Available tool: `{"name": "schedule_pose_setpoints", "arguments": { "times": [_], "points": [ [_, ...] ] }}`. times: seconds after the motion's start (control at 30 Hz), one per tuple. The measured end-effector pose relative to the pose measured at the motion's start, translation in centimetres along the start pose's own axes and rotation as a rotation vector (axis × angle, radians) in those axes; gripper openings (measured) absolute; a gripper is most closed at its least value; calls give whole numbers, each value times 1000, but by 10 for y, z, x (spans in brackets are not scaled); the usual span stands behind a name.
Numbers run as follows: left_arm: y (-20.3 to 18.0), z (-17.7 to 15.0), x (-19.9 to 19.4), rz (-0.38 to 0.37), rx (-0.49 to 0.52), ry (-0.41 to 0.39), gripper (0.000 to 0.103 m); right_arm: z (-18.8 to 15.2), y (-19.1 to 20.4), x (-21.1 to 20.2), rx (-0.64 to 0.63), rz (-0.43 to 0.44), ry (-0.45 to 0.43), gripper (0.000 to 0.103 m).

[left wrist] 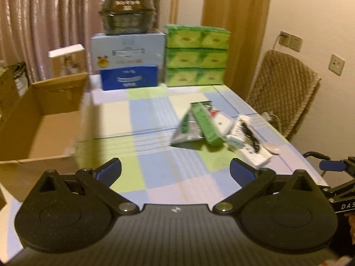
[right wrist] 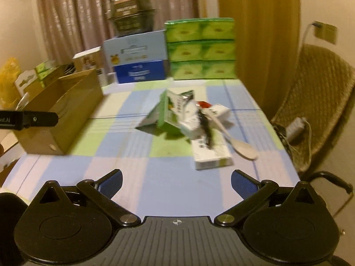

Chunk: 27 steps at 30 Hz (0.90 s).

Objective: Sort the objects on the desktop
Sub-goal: 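Return both tools from the cardboard box to the table, then grasp the black earphone cable with the left tool while the right tool grasps the white spoon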

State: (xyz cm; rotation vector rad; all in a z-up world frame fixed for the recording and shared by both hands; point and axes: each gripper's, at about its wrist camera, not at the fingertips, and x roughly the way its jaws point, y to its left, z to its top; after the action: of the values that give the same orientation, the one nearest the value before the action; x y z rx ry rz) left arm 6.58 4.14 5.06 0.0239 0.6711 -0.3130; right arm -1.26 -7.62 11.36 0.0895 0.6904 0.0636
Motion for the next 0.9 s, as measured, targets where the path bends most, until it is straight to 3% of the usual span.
{"name": "schedule_pose_setpoints", "arguments": {
  "times": [0.43, 0.63, 0.73, 0.9],
  "points": [
    [-48, -6, 48, -34, 53, 59, 101, 5, -50, 13, 49, -61, 9, 101],
    [-74, 2, 74, -55, 63, 72, 97, 26, -74, 27, 0, -64, 30, 100],
    [-88, 7, 90, -67, 76, 84, 95, 40, -86, 41, -53, -51, 67, 93],
    [-110, 12, 121, -93, 91, 108, 77, 64, -110, 62, -131, -19, 122, 77]
  ]
}}
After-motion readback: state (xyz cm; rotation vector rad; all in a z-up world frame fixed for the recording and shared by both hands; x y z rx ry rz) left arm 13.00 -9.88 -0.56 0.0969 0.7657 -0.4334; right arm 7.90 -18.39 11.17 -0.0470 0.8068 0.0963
